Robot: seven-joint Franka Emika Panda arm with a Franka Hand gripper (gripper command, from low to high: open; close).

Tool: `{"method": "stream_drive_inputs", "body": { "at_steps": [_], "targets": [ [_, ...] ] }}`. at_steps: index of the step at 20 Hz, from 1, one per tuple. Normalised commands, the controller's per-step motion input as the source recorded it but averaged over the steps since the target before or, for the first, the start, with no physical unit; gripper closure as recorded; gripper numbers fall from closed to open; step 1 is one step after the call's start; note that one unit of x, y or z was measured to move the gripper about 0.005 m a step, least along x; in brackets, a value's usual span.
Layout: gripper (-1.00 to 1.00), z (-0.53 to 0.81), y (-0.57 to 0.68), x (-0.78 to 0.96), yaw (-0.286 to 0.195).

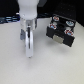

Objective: Open the kcup holder, insert the kcup into the holder, and close the kcup holder

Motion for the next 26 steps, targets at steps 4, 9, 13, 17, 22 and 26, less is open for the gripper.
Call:
{"method": "stream_drive_inputs", "body": {
  "at_steps": [4, 9, 13, 17, 22, 26],
  "targets": [
    [-1.0, 0.03, -0.02, -0.02, -0.016],
    [-1.0, 0.03, 0.0, 0.0, -0.03],
    [1.0, 0.1, 0.01, 0.11, -0.055],
    [1.0, 0.14, 0.01, 0.06, -0.037],
    [1.0, 0.14, 0.01, 0.04, -0.036],
    [1.0, 0.79, 0.32, 0.04, -0.007]
  ]
}}
